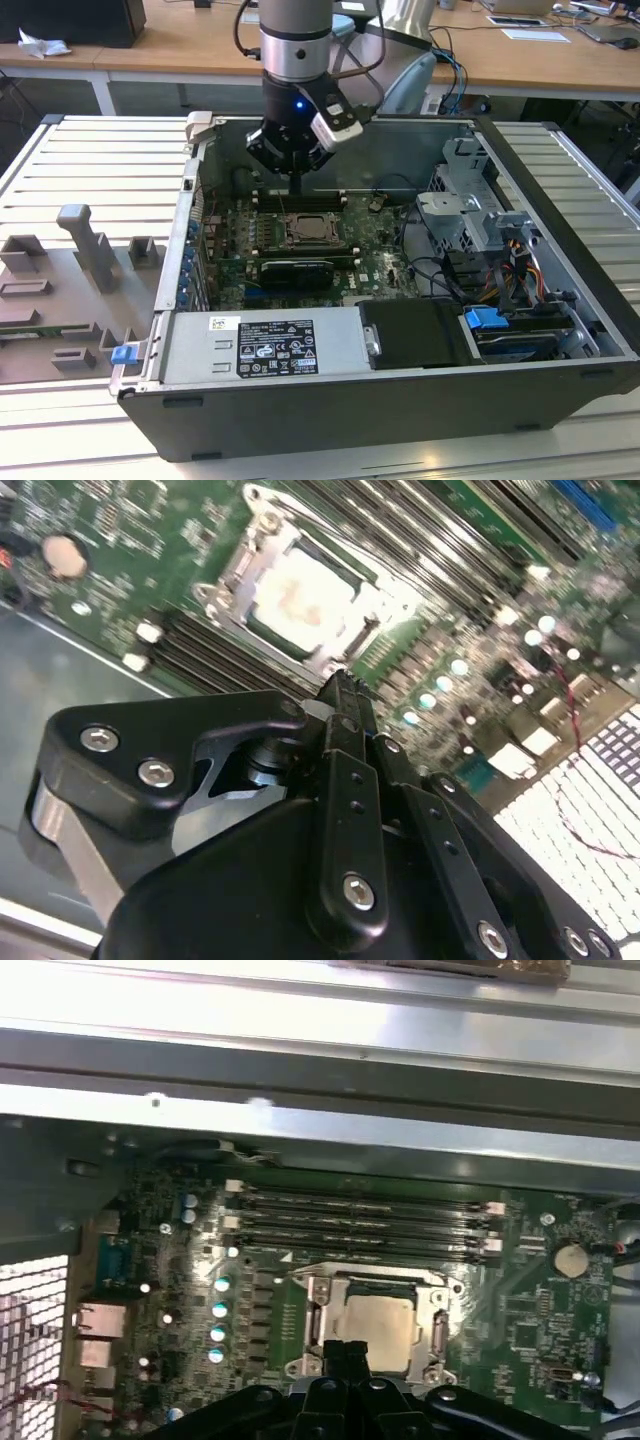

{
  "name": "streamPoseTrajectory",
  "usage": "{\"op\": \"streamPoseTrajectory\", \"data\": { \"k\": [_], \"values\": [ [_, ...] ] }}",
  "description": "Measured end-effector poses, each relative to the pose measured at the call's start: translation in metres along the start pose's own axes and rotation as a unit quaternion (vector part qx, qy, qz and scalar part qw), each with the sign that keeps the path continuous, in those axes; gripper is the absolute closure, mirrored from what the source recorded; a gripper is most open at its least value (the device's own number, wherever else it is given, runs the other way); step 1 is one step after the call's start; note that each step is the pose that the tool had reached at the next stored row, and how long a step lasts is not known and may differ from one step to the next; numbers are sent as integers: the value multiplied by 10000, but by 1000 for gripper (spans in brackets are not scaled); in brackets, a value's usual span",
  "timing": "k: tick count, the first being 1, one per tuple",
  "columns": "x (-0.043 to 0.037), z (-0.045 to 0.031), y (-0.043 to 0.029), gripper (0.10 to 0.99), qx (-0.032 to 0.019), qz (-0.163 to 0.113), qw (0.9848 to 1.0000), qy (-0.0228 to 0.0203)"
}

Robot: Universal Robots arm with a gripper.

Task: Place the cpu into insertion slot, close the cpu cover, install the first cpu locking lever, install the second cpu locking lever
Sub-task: 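Install the first cpu locking lever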

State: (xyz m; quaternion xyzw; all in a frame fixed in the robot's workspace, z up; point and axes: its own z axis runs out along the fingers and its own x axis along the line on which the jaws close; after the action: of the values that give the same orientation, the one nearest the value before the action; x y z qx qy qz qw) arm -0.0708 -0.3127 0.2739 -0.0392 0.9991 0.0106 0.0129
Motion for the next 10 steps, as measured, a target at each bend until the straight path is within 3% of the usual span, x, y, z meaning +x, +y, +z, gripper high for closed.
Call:
{"op": "streamPoseTrajectory", "data": {
  "k": [4, 8, 10],
  "values": [
    [155, 20, 14, 980, 1, 0, 10000, -11],
    [361, 67, 65, 980, 1, -1, 10000, -15],
    [378, 91, 95, 980, 2, 1, 10000, -14]
  ]
}}
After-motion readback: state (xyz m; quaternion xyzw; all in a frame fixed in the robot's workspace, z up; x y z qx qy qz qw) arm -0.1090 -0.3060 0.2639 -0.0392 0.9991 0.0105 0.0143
